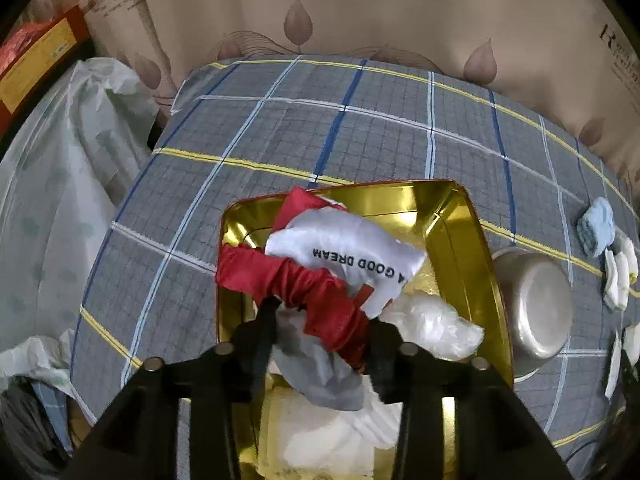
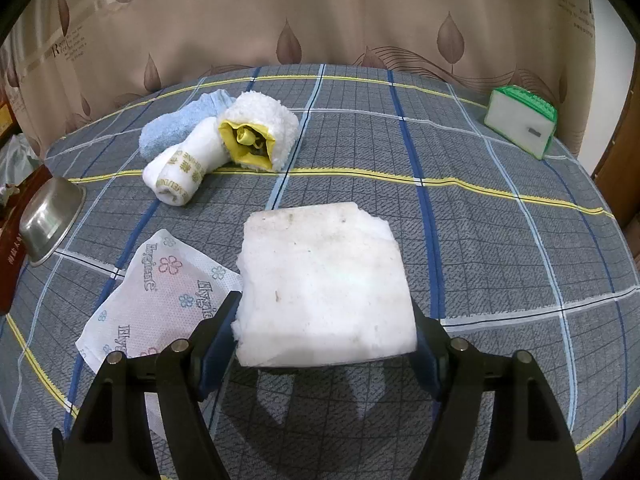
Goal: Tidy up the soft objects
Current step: 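Release the red-and-white cloth into the gold tray with the left while the right holds the pad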
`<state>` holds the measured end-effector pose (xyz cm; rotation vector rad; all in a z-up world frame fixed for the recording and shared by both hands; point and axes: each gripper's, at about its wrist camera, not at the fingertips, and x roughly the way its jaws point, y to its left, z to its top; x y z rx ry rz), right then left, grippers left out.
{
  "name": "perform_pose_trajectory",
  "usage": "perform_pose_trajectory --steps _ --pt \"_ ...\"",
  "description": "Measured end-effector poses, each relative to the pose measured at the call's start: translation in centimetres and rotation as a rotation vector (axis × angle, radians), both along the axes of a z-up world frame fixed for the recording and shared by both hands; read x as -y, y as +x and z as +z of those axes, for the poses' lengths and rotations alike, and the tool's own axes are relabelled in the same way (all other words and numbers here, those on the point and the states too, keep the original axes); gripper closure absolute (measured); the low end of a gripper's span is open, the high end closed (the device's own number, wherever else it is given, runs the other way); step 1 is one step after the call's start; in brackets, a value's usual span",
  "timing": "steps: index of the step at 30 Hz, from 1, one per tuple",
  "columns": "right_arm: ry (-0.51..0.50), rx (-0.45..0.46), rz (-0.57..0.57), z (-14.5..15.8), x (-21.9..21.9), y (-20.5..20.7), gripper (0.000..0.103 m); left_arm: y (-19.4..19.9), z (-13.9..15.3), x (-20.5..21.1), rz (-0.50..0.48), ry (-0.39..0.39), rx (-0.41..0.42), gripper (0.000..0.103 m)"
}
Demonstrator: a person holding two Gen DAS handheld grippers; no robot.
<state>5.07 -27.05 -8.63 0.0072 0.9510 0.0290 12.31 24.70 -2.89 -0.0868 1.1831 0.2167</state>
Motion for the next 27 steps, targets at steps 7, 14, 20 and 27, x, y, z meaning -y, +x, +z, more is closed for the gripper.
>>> perform_pose_trajectory --steps 7,14,20,27 --pt "-0.004 -0.001 0.001 0.0 0.0 0.1 0.031 -0.1 -0.1 -0.5 -0.011 -0.028 -0.014 0.056" --pt "-0.003 -0.001 0.001 0.0 -0.1 0.1 0.03 -1.1 1.7 -0.7 -0.041 -0.068 0.004 0.044" --pt "-0.004 -0.001 0.001 0.0 0.0 0.1 0.03 -2.0 3.0 -0.6 -0.048 -0.068 0.021 0.044" --pt "0.0 0.0 0.001 0.0 0.0 0.0 0.03 -4.7 3.7 0.6 -0.056 -0.006 0.059 0.044"
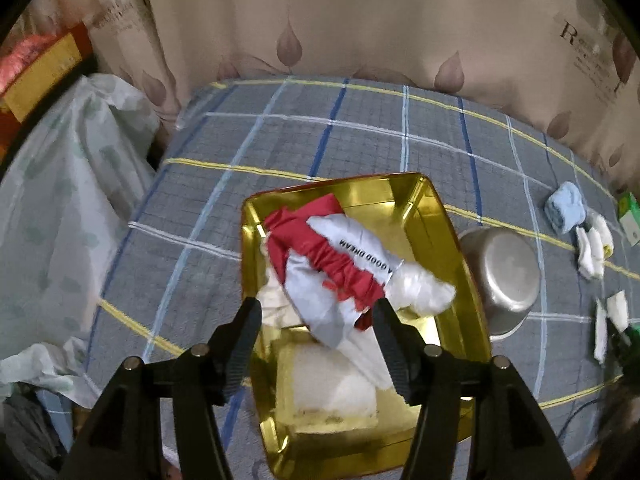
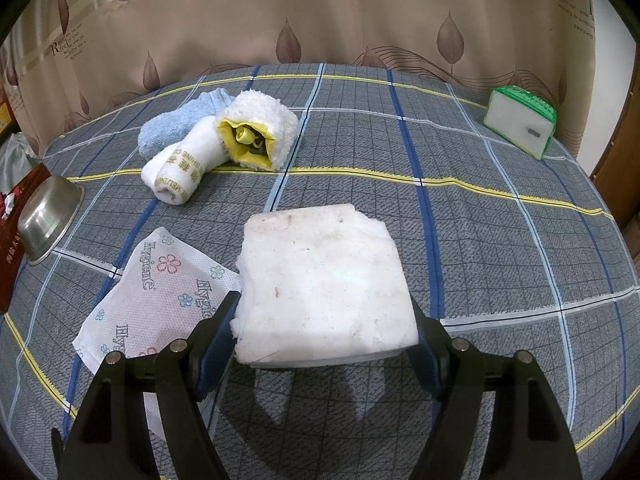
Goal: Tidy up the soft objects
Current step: 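Release the red-and-white cloth into the gold tray with the left while the right holds the pad, then carry the white square pad to the gold tray and open the right gripper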
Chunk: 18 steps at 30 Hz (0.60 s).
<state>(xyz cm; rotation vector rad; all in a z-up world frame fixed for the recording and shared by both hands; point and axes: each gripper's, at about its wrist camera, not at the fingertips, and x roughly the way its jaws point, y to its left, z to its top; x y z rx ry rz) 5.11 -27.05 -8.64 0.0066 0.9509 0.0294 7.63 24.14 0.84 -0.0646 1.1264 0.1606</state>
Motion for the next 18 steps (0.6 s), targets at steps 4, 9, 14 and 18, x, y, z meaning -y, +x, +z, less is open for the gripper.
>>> perform_pose_trajectory --steps 4,9,14,18 --pt "-0.004 -0.001 0.001 0.0 0.0 0.0 0.03 -2.3 0.5 0.7 0.019 0.027 0.062 0.044" --pt "0.002 0.002 -0.005 0.1 -0.1 0.0 0.031 -4.6 0.7 0.8 0.048 0.02 0.12 0.044" --pt "-0.011 0.014 -0.032 0.6 0.2 0.1 0.035 -5.9 0.1 0.1 0.087 0.053 0.139 0.044" --pt "-0.043 0.05 -0.068 2.0 0.3 -0.2 0.035 -6.4 -0.3 -0.2 0.104 0.096 0.154 0.044"
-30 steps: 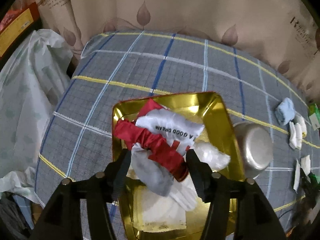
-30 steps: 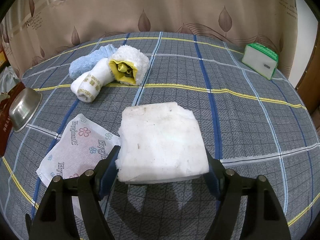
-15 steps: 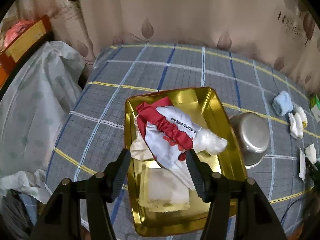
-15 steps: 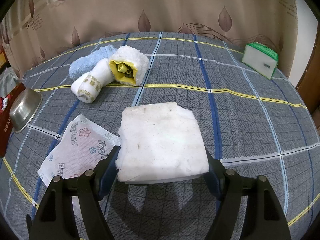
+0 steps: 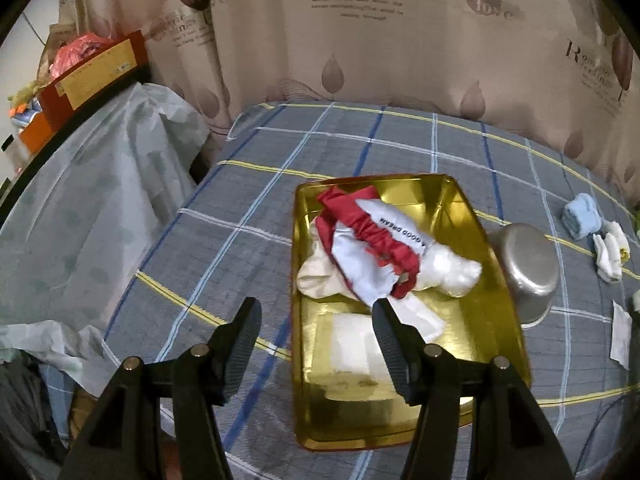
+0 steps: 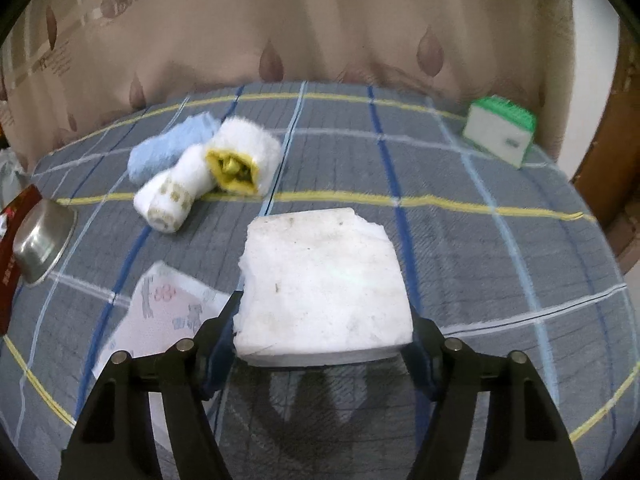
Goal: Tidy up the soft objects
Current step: 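Carry the white square pad to the gold tray and open the right gripper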
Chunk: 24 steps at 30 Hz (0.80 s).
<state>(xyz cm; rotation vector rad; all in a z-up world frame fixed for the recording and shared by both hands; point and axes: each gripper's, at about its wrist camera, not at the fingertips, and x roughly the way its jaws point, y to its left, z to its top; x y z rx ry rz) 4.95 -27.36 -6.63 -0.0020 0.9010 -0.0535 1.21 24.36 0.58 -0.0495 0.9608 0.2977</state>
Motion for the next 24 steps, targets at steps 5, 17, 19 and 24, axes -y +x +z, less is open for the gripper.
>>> perform_pose_trajectory --steps 5,17,19,24 --pt "-0.015 0.038 0.022 2.9 -1.6 -0.6 0.035 -0.7 -0.8 -1.3 0.035 -0.018 -0.002 0.044" --pt "0.007 0.011 0.389 6.4 -17.1 -1.3 0.035 -2.2 -1.5 -4.7 0.149 -0.041 0.002 0.044" --pt "0.001 0.014 0.459 6.8 -19.9 -1.7 0.035 -2.4 -1.5 -5.1 0.165 -0.027 -0.003 0.044" --pt "0.005 0.021 0.623 7.8 -26.9 -3.0 0.035 -3.2 -1.9 -6.6 0.211 -0.045 -0.014 0.044"
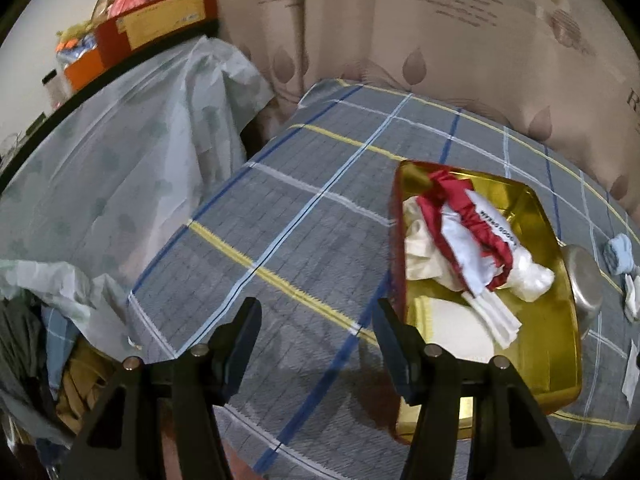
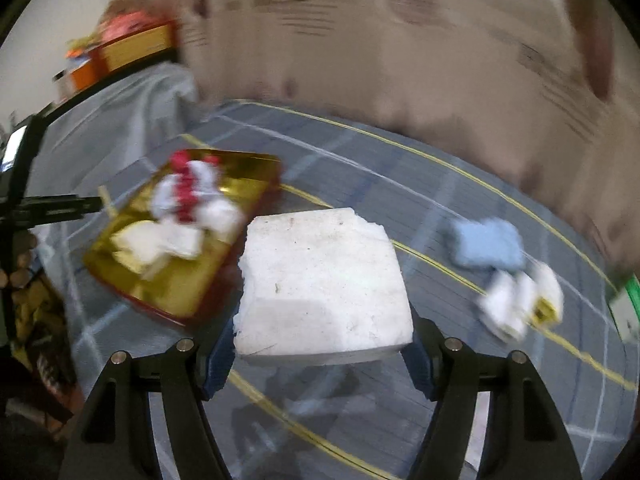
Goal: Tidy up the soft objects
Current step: 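Carry the white square pad to the gold tray and open the right gripper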
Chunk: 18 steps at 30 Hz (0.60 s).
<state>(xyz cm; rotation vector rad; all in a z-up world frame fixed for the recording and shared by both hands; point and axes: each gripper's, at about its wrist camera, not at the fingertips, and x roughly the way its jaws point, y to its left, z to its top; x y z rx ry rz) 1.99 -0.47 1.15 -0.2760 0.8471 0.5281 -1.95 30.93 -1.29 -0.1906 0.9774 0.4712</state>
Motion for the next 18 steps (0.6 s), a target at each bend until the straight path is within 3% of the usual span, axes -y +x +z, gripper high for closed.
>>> perform_pose_trajectory --steps 6,11,18 --pt "-0.036 0.014 0.124 -0.3 -6.9 -0.6 0.035 -0.8 -0.5 -1.1 0.033 0.033 -0.017 0.044" --pt "-0.081 -0.035 0.168 -2.3 -11.2 0.0 0.035 -1.2 -1.3 -2.4 0.059 -0.047 -0.025 0.044" --pt "-0.169 -0.003 0.196 -4.5 -14.7 0.6 0.035 -1.4 -1.7 -3.5 0.107 -0.053 -0.035 0.044"
